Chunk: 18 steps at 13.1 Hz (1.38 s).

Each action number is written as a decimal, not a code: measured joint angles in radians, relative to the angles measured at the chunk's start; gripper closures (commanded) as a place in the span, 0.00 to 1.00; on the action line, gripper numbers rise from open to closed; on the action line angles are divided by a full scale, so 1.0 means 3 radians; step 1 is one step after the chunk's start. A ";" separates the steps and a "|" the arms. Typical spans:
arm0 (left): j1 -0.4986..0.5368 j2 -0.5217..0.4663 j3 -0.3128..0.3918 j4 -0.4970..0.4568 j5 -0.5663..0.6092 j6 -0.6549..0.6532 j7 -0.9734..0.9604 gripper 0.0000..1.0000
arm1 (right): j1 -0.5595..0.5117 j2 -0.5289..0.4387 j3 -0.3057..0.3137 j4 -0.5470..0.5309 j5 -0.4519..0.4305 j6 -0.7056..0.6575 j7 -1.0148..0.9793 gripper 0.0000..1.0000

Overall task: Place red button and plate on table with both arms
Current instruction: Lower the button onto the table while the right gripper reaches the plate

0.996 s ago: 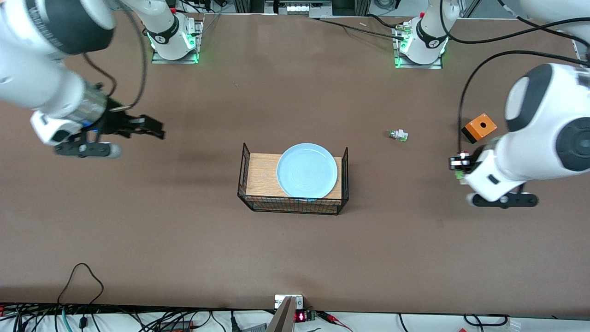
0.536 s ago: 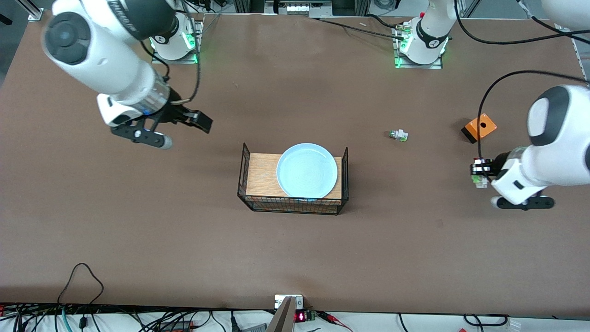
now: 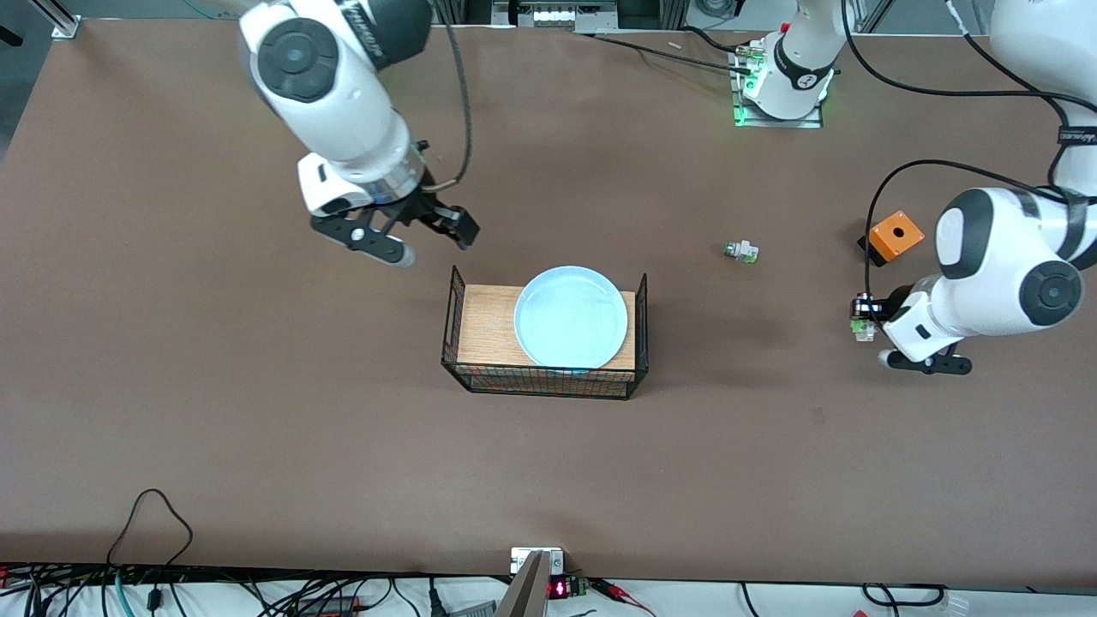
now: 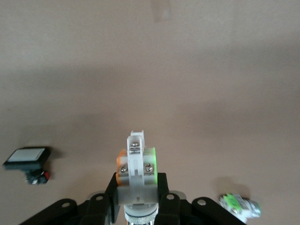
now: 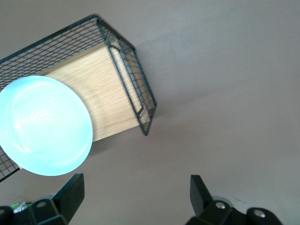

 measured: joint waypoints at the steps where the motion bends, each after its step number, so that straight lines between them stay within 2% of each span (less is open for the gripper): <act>1: 0.0000 -0.0002 0.0006 -0.0162 0.0000 0.0222 0.0011 1.00 | 0.0037 0.0039 0.0000 0.0001 0.0000 0.0069 0.0020 0.00; 5: -0.0001 -0.0005 0.0012 -0.0887 0.0000 0.1308 0.0021 1.00 | 0.0173 0.0197 -0.0002 0.0006 -0.0094 0.0309 0.0033 0.00; 6: -0.0001 -0.0004 0.0013 -0.1046 0.0000 0.1531 0.0022 0.90 | 0.0212 0.0229 -0.0002 0.0007 -0.0134 0.0342 0.0048 0.00; 7: -0.0001 -0.0004 0.0014 -0.1149 0.0000 0.1654 0.0022 0.60 | 0.0246 0.0252 -0.0002 0.0008 -0.0156 0.0375 0.0086 0.00; 8: -0.0001 -0.0004 0.0015 -0.1195 0.0000 0.1705 0.0023 0.42 | 0.0274 0.0269 -0.0002 0.0009 -0.0168 0.0413 0.0156 0.00; 9: -0.0001 -0.0005 0.0015 -0.1204 0.0000 0.1711 0.0023 0.00 | 0.0292 0.0285 -0.0002 0.0010 -0.0171 0.0471 0.0223 0.00; 14: -0.0002 -0.0086 0.0015 -0.1132 -0.0001 0.1639 0.0023 0.00 | 0.0386 0.0479 -0.0003 0.0012 -0.0173 0.0906 0.0428 0.00; 16: -0.0002 -0.0190 0.0015 -0.0909 -0.0002 0.1238 0.0023 0.00 | 0.0406 0.0616 -0.0007 0.0012 -0.0199 0.1142 0.0436 0.00; 18: 0.0000 -0.0265 0.0020 -0.0519 -0.0004 0.0630 0.0023 0.00 | 0.0410 0.0746 -0.0013 0.0014 -0.0295 0.1285 0.0438 0.00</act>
